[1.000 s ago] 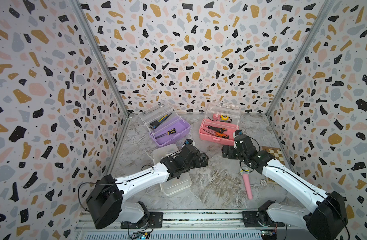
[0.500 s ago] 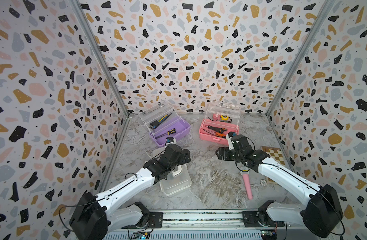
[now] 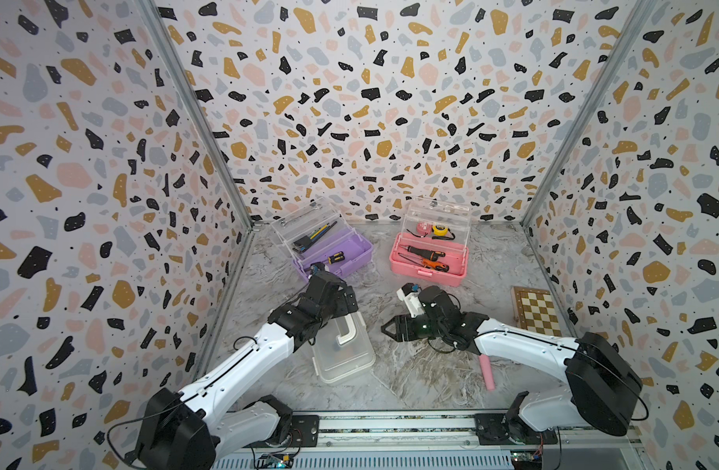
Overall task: Close toolboxes
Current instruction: Move the toolbox to the center of the board.
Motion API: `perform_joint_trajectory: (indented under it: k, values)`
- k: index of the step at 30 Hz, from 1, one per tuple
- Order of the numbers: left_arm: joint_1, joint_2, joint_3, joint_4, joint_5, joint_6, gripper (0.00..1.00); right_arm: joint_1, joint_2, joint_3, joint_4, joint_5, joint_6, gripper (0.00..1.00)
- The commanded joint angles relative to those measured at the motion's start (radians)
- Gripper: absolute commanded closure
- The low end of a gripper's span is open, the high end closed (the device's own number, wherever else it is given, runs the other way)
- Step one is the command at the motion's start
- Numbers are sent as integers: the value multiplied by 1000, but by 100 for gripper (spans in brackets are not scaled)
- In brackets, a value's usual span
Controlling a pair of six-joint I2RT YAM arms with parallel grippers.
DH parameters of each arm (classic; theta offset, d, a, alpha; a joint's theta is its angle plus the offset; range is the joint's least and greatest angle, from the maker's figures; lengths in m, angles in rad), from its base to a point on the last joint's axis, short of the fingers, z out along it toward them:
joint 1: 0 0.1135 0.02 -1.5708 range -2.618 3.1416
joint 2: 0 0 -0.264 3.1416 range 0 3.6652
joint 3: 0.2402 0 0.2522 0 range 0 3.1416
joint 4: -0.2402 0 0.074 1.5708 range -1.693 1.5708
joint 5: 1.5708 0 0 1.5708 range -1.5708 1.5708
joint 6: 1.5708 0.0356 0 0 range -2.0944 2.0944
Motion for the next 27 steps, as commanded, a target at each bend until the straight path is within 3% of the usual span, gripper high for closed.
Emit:
perform_joint_trajectory:
  k: [1, 4, 12, 18, 27]
  values:
    - [35, -25, 68, -64, -6, 68, 1, 41, 38, 29, 143, -36, 57, 33]
    - [59, -34, 93, -76, 4, 81, 1, 76, 114, 79, 191, -41, 69, 34]
    - [87, -97, 92, -83, 46, 80, 1, 118, 338, 304, 237, -42, 58, 48]
    - [103, -149, 85, -103, 49, 84, 1, 204, 504, 472, 228, -61, 68, 49]
    - [115, -218, 89, -195, -6, 142, 1, 211, 628, 653, 163, -82, 28, 52]
